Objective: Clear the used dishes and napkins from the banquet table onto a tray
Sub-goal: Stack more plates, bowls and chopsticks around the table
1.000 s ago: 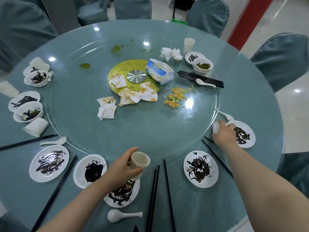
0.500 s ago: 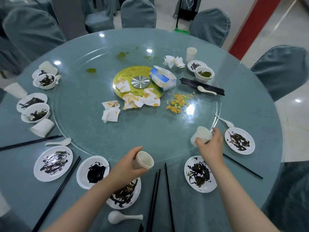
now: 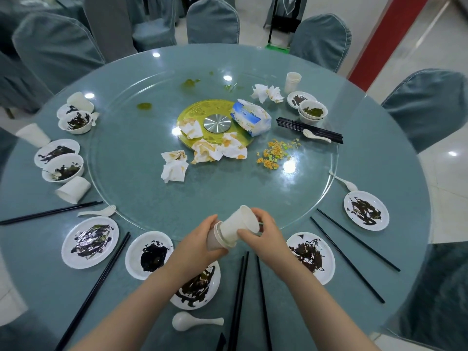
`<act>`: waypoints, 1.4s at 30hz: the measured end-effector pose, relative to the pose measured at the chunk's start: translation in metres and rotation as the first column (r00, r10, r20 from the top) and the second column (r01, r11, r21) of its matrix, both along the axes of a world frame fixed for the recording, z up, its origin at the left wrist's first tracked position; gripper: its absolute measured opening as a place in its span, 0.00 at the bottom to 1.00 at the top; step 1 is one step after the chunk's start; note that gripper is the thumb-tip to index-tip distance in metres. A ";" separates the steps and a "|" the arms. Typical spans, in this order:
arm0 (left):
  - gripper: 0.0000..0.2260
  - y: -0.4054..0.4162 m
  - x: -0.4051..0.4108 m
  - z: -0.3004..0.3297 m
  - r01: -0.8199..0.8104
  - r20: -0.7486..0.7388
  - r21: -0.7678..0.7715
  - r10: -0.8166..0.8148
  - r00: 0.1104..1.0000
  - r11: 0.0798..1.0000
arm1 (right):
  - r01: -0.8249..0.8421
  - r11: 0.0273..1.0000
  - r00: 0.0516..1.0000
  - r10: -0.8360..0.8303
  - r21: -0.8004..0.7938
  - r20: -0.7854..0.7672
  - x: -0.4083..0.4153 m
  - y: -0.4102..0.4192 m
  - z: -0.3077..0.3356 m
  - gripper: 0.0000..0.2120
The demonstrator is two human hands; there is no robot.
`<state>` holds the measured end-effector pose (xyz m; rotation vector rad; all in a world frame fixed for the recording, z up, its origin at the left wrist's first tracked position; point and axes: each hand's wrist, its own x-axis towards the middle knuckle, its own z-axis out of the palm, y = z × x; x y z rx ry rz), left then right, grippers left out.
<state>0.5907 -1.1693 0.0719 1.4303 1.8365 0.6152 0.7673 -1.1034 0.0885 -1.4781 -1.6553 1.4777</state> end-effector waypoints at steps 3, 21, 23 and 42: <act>0.33 -0.002 -0.001 0.002 -0.008 -0.019 0.009 0.008 1.000 1.000 | -0.044 0.999 0.999 0.043 0.026 0.025 -0.005 -0.007 0.000 0.23; 0.22 -0.005 -0.012 -0.005 0.097 -0.059 0.140 -0.089 0.994 0.985 | -0.158 0.987 0.986 0.158 -0.010 0.056 -0.010 -0.019 -0.012 0.19; 0.23 -0.006 -0.013 -0.006 0.100 -0.057 0.131 -0.093 0.994 0.986 | -0.173 0.985 0.983 0.173 -0.001 0.063 -0.009 -0.017 -0.016 0.20; 0.25 -0.008 0.002 -0.007 0.133 -0.125 0.131 -0.116 0.985 0.983 | -0.155 0.987 0.955 0.157 -0.027 0.252 -0.006 -0.016 -0.015 0.20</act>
